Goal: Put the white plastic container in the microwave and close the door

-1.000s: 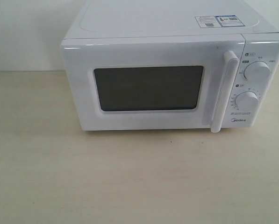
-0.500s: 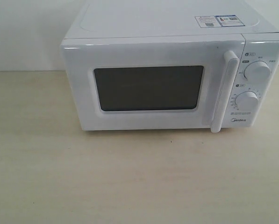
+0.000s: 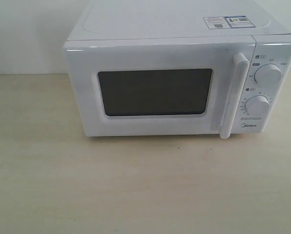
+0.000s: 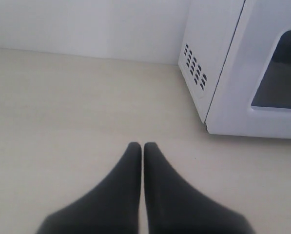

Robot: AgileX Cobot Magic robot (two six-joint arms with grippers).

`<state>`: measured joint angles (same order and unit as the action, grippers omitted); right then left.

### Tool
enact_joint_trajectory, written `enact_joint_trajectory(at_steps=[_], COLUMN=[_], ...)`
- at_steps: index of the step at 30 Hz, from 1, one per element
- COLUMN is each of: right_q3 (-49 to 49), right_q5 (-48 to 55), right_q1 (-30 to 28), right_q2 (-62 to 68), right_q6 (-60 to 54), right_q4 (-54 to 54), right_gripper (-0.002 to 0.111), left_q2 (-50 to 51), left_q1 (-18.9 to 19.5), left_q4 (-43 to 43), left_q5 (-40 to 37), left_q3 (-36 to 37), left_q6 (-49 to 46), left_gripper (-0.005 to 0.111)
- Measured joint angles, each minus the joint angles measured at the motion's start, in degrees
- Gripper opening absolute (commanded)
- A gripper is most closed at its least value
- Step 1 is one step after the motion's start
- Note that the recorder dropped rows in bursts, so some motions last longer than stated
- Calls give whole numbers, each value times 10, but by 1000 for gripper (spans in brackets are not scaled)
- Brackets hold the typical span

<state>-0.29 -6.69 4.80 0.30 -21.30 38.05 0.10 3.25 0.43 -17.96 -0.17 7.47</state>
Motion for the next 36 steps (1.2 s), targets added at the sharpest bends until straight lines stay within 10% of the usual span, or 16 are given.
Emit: enact_joint_trajectory(at_steps=[16,36], right_q3=[0,3], right_q5=[252,274], right_q1=[0,-48], right_q2=[0,0], right_q6=[243,260], right_q4=[-407,-417], right_gripper=[0,0], left_q2=[0,0], left_q1=[0,0], left_q4=[0,0], left_q5=[0,0], left_q3=[0,0], left_q6=[0,0], left_gripper=[4,4])
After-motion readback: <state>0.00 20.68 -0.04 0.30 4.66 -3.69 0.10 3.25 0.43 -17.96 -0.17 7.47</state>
